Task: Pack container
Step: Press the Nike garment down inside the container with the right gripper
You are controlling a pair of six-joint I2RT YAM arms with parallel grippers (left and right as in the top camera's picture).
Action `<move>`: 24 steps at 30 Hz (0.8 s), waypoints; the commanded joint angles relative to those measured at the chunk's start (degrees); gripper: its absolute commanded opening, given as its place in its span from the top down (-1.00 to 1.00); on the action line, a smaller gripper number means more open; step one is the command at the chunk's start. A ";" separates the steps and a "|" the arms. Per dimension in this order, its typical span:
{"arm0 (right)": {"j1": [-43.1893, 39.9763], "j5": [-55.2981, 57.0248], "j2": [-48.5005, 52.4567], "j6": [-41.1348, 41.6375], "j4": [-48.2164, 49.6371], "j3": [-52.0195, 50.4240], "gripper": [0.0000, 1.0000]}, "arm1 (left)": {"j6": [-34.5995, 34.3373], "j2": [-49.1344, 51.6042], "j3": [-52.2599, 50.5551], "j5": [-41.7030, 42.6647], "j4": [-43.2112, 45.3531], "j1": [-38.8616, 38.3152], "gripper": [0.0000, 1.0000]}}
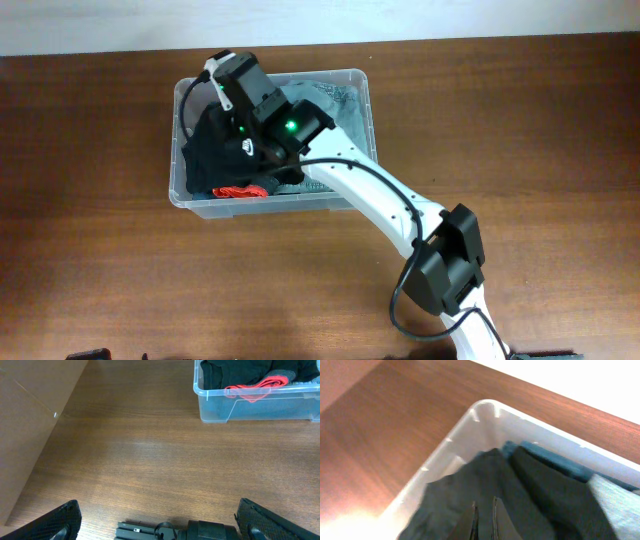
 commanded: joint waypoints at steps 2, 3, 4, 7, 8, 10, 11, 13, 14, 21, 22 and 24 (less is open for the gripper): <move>-1.14 1.31 4.28 -0.13 -0.66 -1.25 0.89 | 0.07 -0.11 -0.07 -0.57 0.00 -0.28 -0.99; -1.31 1.42 5.07 0.04 -0.83 -1.27 0.89 | 0.04 -0.11 -0.07 -0.57 0.00 -0.28 -0.99; -1.53 1.60 5.86 0.07 -1.01 -1.27 0.88 | 0.04 -0.11 -0.07 -0.57 0.00 -0.28 -0.99; -1.99 1.68 8.22 0.07 -1.46 -1.27 0.88 | 0.04 -0.11 -0.07 -0.57 0.00 -0.28 -0.99; -2.21 1.68 9.09 0.07 -1.86 -1.27 0.88 | 0.04 -0.11 -0.07 -0.57 0.00 -0.28 -0.99; -2.38 1.73 10.38 0.04 -2.60 -1.27 0.88 | 0.04 -0.11 -0.07 -0.57 0.00 -0.28 -0.99; -2.54 1.73 10.86 0.07 -3.04 -1.27 0.88 | 0.04 -0.11 -0.07 -0.57 0.00 -0.28 -0.99; -2.69 1.75 11.28 0.04 -3.98 -1.27 0.88 | 0.04 -0.11 -0.07 -0.57 0.00 -0.28 -0.99; -2.71 1.75 11.28 0.04 -4.22 -1.27 0.87 | 0.04 -0.11 -0.07 -0.57 0.00 -0.28 -0.99; -2.71 8.70 4.96 -1.16 -5.44 1.95 0.46 | 0.04 -0.11 -0.07 -0.57 0.00 -0.28 -0.99; -2.71 10.29 3.17 -2.21 -6.29 3.17 0.14 | 0.04 -0.11 -0.07 -0.57 0.00 -0.28 -0.99; -2.73 12.94 0.09 -3.04 -8.46 5.57 -0.28 | 0.04 -0.11 -0.07 -0.57 0.00 -0.28 -0.99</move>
